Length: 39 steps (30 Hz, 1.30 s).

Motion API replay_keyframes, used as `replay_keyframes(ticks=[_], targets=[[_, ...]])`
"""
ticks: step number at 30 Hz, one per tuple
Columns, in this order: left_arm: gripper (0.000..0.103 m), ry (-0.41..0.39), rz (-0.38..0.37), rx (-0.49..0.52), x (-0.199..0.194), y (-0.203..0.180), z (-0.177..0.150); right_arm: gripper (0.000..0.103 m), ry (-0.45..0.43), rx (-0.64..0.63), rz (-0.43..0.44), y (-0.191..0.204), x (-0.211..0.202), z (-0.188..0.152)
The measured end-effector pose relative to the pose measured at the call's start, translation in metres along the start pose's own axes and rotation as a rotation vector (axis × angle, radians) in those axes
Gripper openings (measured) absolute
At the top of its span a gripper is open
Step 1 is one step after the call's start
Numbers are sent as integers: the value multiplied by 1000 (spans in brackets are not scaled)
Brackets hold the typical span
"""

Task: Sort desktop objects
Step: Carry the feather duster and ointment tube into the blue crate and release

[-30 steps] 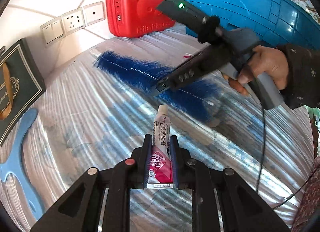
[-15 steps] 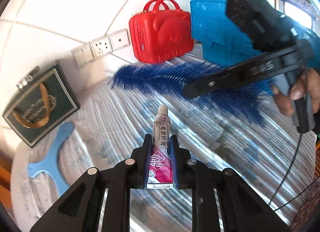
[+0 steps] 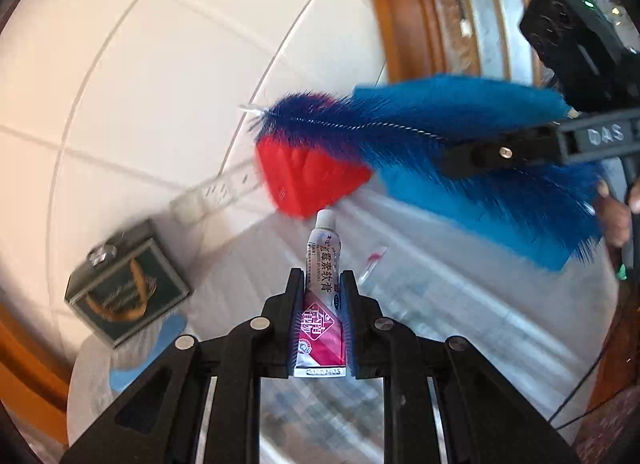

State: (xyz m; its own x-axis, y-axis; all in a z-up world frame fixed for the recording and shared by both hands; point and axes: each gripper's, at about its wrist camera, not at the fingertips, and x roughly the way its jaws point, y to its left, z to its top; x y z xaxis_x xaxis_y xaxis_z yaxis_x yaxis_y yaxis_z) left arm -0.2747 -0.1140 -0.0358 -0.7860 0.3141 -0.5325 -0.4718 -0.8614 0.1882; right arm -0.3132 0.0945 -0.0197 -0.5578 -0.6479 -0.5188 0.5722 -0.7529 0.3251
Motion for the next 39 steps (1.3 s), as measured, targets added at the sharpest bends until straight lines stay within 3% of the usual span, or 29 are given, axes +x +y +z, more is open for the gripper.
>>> replay_keyframes(ticks=[4, 10, 20, 27, 34, 37, 38, 39], targets=[[17, -54, -43, 38, -11, -42, 40, 13, -73, -20, -64, 3, -70, 4], [18, -120, -81, 83, -15, -122, 98, 14, -185, -46, -177, -24, -177, 6], [18, -205, -152, 115, 14, -277, 204, 14, -218, -45, -328, -132, -329, 2], [18, -166, -146, 130, 52, -341, 238, 14, -188, 16, -369, -212, -357, 1], [18, -131, -79, 111, 73, -353, 257, 15, -169, 68, -374, -257, -359, 4], [19, -115, -45, 109, 82, -358, 264, 21, -163, 74, -380, -266, -358, 8], [28, -106, -21, 103, 85, -359, 267, 30, -167, 87, -398, -271, -356, 10], [48, -100, -2, 97, 87, -359, 268, 39, -170, 103, -413, -274, -356, 13]])
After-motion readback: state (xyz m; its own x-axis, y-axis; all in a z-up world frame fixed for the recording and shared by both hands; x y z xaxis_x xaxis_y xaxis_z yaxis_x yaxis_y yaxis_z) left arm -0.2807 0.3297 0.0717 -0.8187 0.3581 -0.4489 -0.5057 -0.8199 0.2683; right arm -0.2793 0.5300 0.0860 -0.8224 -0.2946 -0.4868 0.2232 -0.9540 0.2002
